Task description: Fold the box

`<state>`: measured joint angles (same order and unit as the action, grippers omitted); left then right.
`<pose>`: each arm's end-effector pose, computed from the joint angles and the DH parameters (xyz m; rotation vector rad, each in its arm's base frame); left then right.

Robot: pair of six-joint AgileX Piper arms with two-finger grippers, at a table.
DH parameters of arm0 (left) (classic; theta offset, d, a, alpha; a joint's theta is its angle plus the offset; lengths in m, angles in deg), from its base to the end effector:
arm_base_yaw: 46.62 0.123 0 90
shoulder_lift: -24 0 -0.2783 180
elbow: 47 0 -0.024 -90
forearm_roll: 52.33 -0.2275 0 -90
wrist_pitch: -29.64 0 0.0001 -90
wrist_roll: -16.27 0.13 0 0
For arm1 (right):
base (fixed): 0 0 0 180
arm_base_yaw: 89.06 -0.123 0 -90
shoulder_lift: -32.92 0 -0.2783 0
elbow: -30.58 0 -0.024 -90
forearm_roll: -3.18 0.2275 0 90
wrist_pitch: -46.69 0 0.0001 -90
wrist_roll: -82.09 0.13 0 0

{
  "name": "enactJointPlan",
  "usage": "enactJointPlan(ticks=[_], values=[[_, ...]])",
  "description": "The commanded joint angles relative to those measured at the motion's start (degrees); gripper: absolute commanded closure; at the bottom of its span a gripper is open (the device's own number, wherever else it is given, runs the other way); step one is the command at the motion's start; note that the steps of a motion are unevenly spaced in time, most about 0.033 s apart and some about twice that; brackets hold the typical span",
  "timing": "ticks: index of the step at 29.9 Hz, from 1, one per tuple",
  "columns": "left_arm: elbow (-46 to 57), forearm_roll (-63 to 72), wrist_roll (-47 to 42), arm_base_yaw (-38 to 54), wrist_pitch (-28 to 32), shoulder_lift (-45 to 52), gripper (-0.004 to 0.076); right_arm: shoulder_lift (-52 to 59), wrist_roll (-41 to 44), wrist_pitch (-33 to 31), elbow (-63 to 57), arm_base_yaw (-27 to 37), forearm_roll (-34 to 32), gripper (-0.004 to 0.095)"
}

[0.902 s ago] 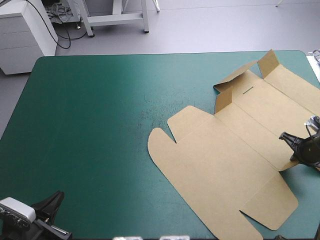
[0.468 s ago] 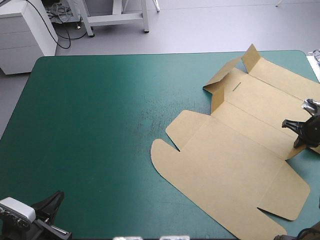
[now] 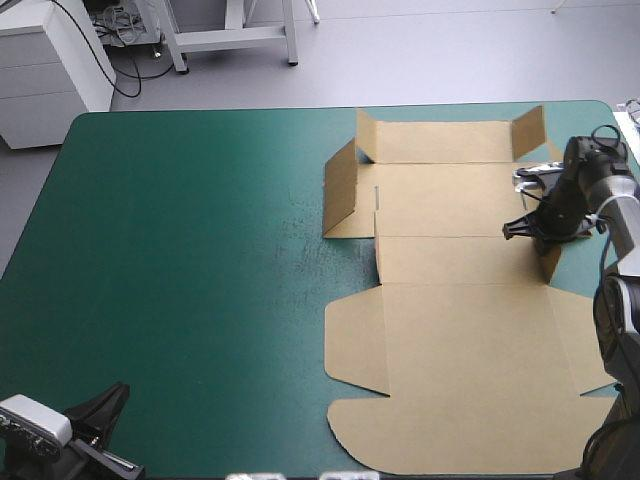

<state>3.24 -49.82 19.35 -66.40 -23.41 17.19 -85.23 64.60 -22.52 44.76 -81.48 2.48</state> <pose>0.0206 -0.0122 0.2552 0.3804 1.8908 -0.2467 0.3697 -0.0507 0.2077 -0.2670 3.0156 -0.0564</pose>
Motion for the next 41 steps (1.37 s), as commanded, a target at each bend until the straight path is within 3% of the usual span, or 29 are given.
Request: enactJointPlan(ticks=[1,8,16,29,37,41], values=[[-1.18,0.57,-0.21,0.10,4.23,-0.10,0.0717,0.72,-3.64,-2.51,5.58,-5.64,-1.73,0.0924],[-1.18,0.86,-0.06,0.10,4.23,-0.10,0.0717,-1.82,-8.58,-2.51,10.20,-18.13,-7.54,0.0926],[-1.18,4.20,-0.04,0.10,4.23,-0.10,0.0717,-2.44,-20.25,-2.51,13.47,-28.00,-7.63,0.0926],[-1.18,4.74,-0.04,0.10,4.23,-0.10,0.0717,-2.66,-35.02,-0.91,14.12,-39.20,-6.42,0.0926],[-1.18,4.74,-0.04,0.10,4.23,-0.10,0.0717,-3.83,-39.90,9.16,14.90,-44.84,-6.13,0.0925],[-1.18,4.74,-0.04,0.10,4.23,-0.10,0.0717,-7.16,-39.90,6.62,18.18,-45.23,-6.01,0.0926]])
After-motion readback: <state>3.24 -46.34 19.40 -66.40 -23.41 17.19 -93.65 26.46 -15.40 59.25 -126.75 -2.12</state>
